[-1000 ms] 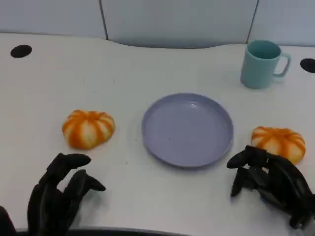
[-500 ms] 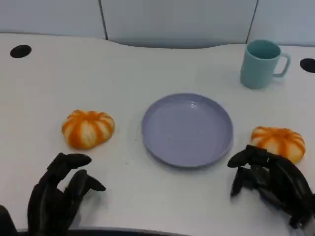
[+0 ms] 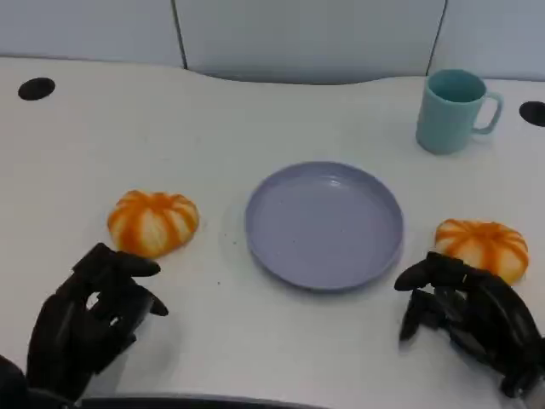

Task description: Grasp the bread from the table and place it into the plate.

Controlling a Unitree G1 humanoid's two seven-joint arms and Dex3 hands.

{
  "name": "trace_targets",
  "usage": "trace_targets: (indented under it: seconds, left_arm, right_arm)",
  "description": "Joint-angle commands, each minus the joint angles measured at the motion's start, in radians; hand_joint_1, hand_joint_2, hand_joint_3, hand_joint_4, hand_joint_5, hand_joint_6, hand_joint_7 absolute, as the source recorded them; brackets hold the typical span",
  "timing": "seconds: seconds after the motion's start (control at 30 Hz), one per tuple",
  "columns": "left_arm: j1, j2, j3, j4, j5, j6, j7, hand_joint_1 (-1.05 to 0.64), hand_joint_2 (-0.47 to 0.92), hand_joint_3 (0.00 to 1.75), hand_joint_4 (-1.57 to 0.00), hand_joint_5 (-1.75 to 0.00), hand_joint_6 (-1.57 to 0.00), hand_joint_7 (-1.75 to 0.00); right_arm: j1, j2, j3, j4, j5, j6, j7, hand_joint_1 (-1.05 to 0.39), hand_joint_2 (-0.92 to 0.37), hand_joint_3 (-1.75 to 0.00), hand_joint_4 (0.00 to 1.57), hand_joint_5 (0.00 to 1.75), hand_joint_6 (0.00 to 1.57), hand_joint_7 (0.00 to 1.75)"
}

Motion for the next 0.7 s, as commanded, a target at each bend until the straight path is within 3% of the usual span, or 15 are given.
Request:
trace_targets:
  seconds: [0.03, 0.13, 0.3, 0.4, 0.47, 0.7]
  left_arm:
    - [-0.023, 0.093, -0.037, -0.088, 0.109, -0.008, 0.058, -0.66, 0.92, 0.2, -0.14, -1.62, -0.25, -1.12]
    - [-0.03, 0.148, -0.064, -0.139, 0.292, -0.044, 0.186, -0.66, 0.92, 0.15, -0.1, -1.52, -0.27, -0.95]
    - [-0.06, 0.266, -0.127, -0.201, 0.715, -0.028, 0.492, -0.66, 0.92, 0.18, -0.01, -1.46, -0.25, -0.86]
    - [-0.085, 0.325, -0.174, -0.208, 0.868, 0.005, 0.609, -0.67, 0.92, 0.13, 0.0, -1.29, -0.26, -0.72]
    - [-0.103, 0.358, -0.211, -0.22, 0.951, 0.045, 0.656, -0.69, 0.92, 0.11, 0.0, -1.17, -0.29, -0.53]
    - [-0.165, 0.425, -0.315, -0.234, 1.06, 0.165, 0.682, -0.71, 0.92, 0.05, 0.0, -0.82, -0.23, -0.23]
  right_arm:
    - [0.038, -0.005, 0.003, 0.007, -0.005, 0.029, -0.014, -0.56, -0.92, -0.11, 0.63, 1.57, 0.72, 1.05]
    - [0.037, -0.003, 0.001, 0.011, -0.003, 0.022, -0.012, -0.56, -0.92, -0.11, 0.62, 1.56, 0.72, 1.05]
    - [0.037, -0.003, 0.002, 0.015, -0.004, 0.019, -0.008, -0.55, -0.92, -0.11, 0.63, 1.56, 0.73, 1.04]
    - [0.04, -0.004, 0.007, 0.019, -0.014, 0.004, -0.017, -0.57, -0.92, -0.11, 0.63, 1.56, 0.73, 1.04]
    - [0.042, -0.003, 0.008, 0.014, -0.013, -0.006, -0.01, -0.6, -0.92, -0.12, 0.62, 1.57, 0.72, 1.05]
    - [0.049, 0.0, 0.011, 0.0, -0.012, -0.009, -0.016, -0.56, -0.92, -0.13, 0.61, 1.62, 0.72, 1.08]
